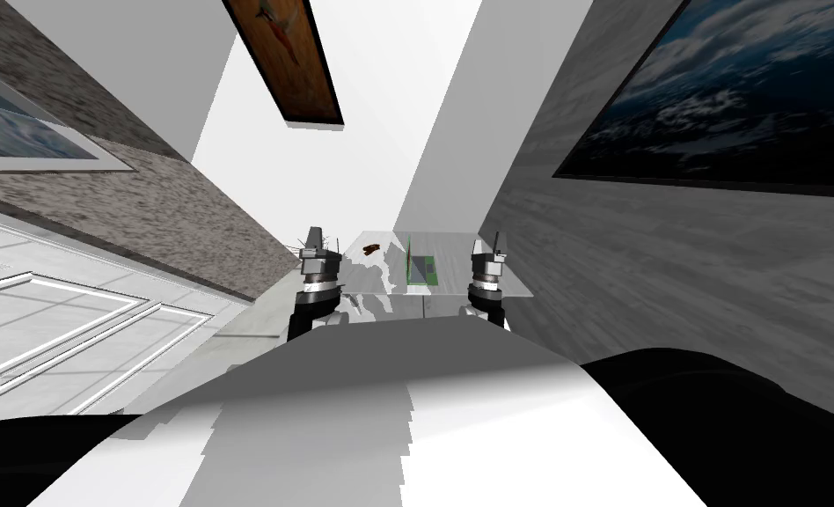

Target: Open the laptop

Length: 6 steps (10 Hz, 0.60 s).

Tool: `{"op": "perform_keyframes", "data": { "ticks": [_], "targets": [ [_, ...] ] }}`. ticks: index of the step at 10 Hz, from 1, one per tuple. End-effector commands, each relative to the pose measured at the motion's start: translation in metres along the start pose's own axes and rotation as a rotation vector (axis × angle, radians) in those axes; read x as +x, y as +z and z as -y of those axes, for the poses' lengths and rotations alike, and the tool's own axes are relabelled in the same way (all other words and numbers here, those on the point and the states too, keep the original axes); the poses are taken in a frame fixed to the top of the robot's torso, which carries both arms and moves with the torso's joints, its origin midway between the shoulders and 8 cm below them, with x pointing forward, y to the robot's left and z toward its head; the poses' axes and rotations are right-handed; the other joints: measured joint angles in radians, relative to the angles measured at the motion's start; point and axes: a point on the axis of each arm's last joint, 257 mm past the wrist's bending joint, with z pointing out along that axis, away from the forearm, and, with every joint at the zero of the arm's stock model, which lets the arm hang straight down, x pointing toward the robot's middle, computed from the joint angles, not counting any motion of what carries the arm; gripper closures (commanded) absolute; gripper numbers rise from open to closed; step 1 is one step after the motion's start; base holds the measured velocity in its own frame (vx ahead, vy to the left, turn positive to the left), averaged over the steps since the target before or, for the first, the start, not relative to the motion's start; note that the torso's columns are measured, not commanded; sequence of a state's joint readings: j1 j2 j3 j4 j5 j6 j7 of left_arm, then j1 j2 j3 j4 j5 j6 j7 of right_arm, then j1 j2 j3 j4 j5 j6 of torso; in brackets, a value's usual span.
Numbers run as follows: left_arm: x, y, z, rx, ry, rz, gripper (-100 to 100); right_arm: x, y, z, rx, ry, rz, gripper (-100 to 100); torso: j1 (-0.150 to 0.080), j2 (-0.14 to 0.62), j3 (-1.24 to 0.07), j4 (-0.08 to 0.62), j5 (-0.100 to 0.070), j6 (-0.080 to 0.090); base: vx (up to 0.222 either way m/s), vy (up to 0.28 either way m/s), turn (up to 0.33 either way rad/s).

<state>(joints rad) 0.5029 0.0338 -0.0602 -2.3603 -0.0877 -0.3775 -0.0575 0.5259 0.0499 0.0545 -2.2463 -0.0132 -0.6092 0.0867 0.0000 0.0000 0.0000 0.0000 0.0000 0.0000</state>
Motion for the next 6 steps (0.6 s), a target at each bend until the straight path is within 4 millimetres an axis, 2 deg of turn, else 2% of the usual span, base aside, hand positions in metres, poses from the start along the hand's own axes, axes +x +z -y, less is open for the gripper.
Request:
{"op": "perform_keyframes", "data": {
  "ticks": [1,6],
  "targets": [
    [0.0000,0.0000,0.0000,0.000,0.000,0.000,0,0.0000,0.0000,0.0000,0.000,0.000,0.000,0,0.000,0.040,-0.082,0.041,0.000,0.000,0.000,0.000,0.000],
    [0.0000,0.0000,0.0001,0.000,0.000,0.000,0,0.0000,0.0000,-0.0001,0.000,0.000,0.000,0,0.000,0.396,-0.792,0.396,0.000,0.000,0.000,0.000,0.000]
  ]
}}
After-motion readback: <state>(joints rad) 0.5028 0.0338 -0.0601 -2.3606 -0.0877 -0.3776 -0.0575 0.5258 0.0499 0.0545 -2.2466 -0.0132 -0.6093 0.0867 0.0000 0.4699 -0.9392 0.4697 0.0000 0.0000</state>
